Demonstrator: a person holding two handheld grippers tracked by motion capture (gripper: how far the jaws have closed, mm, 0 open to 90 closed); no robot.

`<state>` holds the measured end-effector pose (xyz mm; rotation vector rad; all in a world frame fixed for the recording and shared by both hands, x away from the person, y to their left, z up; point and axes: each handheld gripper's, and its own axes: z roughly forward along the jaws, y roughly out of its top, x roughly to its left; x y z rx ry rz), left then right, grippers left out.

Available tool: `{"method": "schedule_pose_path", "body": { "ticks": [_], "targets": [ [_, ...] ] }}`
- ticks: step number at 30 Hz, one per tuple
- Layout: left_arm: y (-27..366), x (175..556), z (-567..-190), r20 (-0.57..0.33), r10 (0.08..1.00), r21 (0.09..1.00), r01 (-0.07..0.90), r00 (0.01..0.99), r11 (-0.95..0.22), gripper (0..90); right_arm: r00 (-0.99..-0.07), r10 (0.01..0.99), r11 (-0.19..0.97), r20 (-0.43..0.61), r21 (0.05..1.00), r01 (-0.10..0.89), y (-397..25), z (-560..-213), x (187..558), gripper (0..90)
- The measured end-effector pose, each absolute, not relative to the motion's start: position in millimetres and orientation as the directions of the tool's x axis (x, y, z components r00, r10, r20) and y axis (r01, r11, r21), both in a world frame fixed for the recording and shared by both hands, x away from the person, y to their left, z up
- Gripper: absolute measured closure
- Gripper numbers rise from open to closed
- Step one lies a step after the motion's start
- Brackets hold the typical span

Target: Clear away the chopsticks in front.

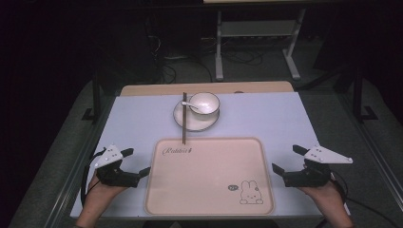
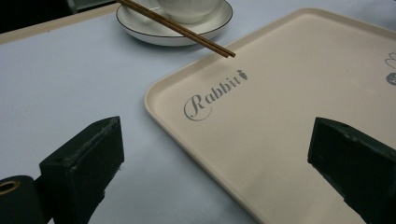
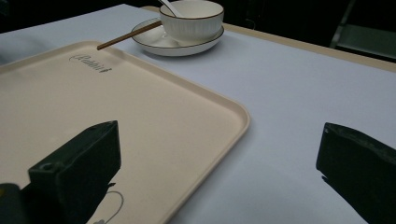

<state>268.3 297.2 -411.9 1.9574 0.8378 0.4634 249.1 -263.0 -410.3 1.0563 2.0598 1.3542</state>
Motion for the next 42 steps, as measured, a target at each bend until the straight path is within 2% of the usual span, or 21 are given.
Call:
{"method": "schedule_pose_path", "body": {
  "ticks": [26, 42],
  "targets": [
    [269, 304, -406, -0.001, 0.708, 0.837, 0.388, 0.706, -0.385, 3.6, -0.608, 0.793, 0.241, 0.025, 0.905, 0.351, -258, -413, 252, 0.0],
    [235, 354, -399, 0.012, 0.695, 0.829, 0.381, 0.718, -0.408, 3.6, -0.606, 0.795, 0.233, 0.029, 0.907, 0.350, -259, -412, 253, 0.0]
  ]
}}
